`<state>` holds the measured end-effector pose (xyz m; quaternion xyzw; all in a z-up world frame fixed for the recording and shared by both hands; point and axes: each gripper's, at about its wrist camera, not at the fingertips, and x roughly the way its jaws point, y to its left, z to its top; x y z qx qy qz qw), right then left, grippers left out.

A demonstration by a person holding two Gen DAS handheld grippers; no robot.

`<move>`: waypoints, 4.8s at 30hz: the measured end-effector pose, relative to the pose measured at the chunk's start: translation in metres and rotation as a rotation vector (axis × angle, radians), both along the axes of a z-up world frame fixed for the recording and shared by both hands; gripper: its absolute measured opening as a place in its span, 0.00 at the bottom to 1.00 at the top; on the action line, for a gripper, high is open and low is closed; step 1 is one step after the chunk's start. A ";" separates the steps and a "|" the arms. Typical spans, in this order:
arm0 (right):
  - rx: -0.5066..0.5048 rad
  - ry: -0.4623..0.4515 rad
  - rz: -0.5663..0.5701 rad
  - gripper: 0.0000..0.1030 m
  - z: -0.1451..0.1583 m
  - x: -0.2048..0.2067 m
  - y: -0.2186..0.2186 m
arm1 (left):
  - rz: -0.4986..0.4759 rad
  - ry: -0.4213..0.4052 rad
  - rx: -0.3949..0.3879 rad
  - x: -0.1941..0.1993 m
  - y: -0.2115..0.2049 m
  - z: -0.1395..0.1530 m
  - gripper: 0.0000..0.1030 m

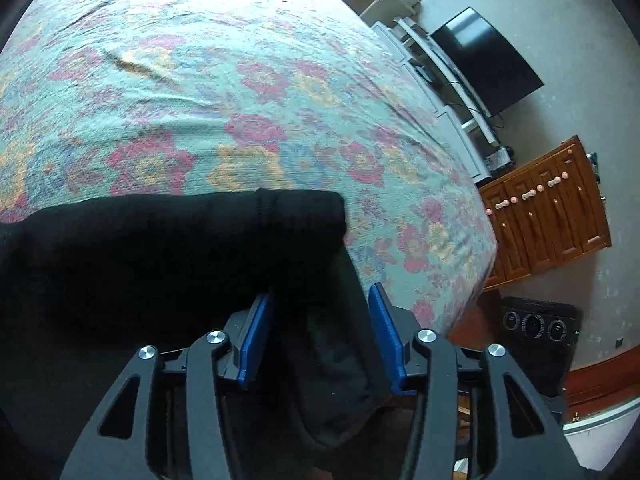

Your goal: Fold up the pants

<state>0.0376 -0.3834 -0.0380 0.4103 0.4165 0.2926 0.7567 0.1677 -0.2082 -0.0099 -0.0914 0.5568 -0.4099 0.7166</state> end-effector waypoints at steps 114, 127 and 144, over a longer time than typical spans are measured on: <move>-0.030 0.127 -0.044 0.35 -0.071 0.016 -0.036 | 0.395 0.250 -0.245 -0.073 0.230 -0.079 0.84; -0.018 -0.007 -0.007 0.80 -0.046 0.007 -0.059 | 0.318 -0.076 -0.015 -0.089 0.215 -0.031 0.67; 0.108 0.000 -0.032 0.90 -0.057 0.134 -0.061 | 0.341 0.005 -0.113 0.064 0.213 -0.066 0.84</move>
